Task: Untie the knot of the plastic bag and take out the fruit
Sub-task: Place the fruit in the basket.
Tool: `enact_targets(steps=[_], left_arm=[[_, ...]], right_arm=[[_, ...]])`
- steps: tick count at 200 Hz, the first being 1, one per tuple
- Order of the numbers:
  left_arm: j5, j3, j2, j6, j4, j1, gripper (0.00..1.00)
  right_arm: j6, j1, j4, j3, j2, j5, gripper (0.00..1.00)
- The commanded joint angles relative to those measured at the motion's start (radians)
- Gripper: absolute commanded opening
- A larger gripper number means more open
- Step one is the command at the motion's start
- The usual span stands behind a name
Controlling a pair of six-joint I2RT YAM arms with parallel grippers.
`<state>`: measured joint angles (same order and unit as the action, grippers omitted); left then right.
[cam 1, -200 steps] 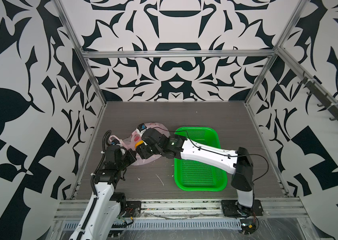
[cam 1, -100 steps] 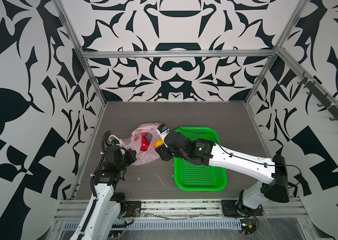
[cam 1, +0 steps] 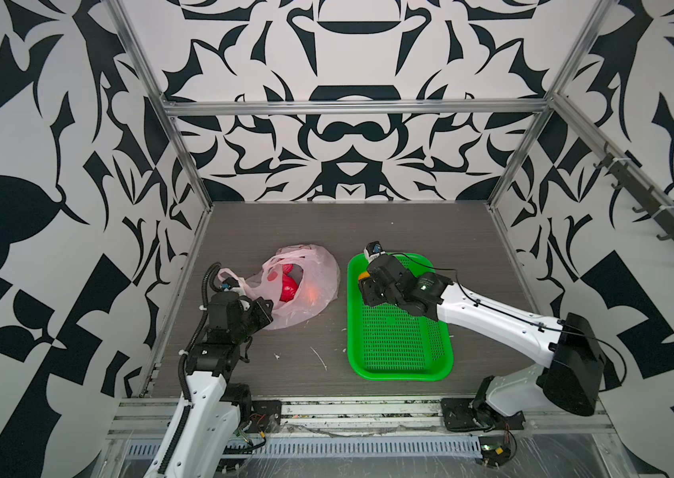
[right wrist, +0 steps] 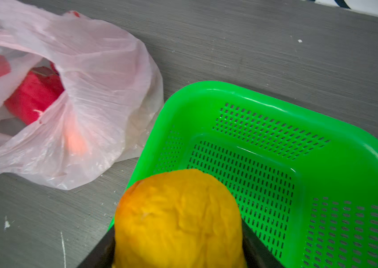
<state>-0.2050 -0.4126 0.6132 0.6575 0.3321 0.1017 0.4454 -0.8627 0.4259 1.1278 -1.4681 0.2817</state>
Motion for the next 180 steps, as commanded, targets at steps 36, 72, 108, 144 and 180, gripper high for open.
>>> enact_targets(steps=[36, 72, 108, 144, 180], left_arm=[[-0.015, -0.003, -0.013, -0.009, 0.016, 0.009, 0.00], [-0.016, -0.007, -0.013, -0.013, 0.016, 0.009, 0.00], [-0.018, -0.006, -0.015, -0.015, 0.022, 0.010, 0.00], [-0.016, 0.000, -0.022, -0.016, 0.028, 0.010, 0.00], [-0.010, 0.000, -0.033, -0.019, 0.042, 0.009, 0.00]], right_arm=[[0.024, 0.068, -0.099, 0.005, -0.120, -0.035, 0.29], [0.039, 0.095, -0.128, 0.007, -0.198, -0.055, 0.29], [0.049, 0.112, -0.139, 0.015, -0.253, -0.059, 0.31], [0.051, 0.127, -0.143, 0.020, -0.288, -0.064, 0.34], [0.053, 0.134, -0.144, 0.024, -0.310, -0.064, 0.38]])
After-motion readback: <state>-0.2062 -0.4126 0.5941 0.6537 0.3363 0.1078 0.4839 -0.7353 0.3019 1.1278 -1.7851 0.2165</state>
